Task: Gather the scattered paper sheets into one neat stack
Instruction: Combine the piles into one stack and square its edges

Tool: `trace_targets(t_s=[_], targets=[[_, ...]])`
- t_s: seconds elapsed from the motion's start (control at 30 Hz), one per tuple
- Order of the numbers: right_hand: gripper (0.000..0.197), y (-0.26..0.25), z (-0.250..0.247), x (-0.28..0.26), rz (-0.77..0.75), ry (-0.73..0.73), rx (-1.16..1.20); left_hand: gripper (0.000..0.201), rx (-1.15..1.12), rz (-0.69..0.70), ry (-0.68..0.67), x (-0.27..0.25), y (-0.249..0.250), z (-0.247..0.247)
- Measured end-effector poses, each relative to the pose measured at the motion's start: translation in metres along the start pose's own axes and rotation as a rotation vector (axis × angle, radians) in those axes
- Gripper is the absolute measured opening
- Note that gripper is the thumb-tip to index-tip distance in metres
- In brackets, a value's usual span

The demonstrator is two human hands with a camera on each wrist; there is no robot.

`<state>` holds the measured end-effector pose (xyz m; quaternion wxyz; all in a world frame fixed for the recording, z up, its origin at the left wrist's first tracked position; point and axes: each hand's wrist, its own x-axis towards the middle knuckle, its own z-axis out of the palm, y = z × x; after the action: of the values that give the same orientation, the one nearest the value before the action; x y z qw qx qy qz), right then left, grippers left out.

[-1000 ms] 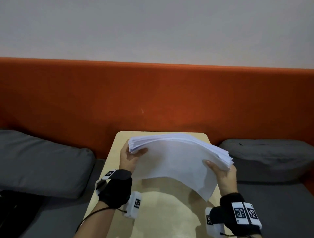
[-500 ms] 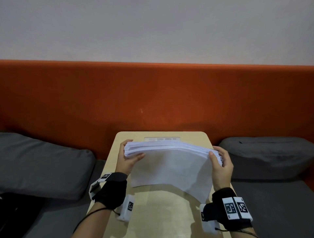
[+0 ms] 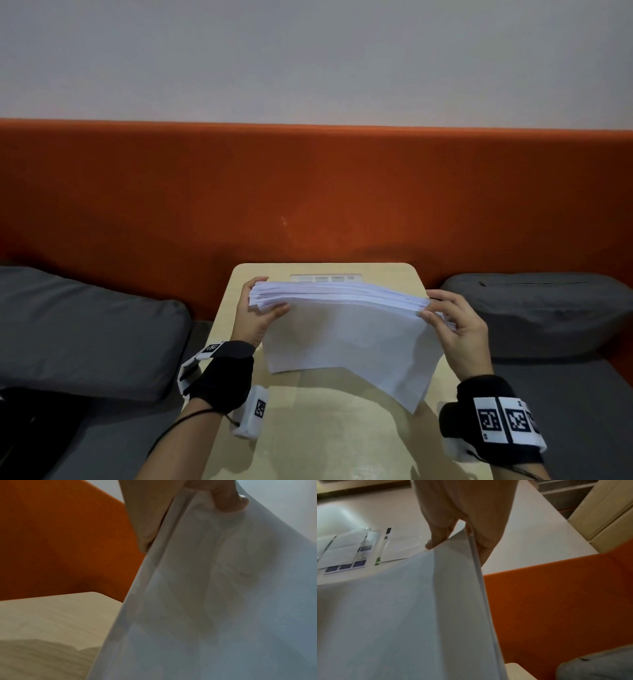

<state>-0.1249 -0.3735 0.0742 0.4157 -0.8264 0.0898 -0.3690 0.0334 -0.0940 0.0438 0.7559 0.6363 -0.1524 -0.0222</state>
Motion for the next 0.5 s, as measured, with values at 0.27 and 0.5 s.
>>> trace_targets(t_s=[0.27, 0.5], targets=[[0.069, 0.012, -0.010, -0.007, 0.338, -0.141, 0.381, 0.057, 0.013, -0.023, 0.021, 0.000, -0.001, 0.000], [0.098, 0.023, 0.027, -0.033, 0.482, -0.162, 0.587, 0.094, 0.107, -0.045, -0.047, -0.006, 0.000, -0.005]])
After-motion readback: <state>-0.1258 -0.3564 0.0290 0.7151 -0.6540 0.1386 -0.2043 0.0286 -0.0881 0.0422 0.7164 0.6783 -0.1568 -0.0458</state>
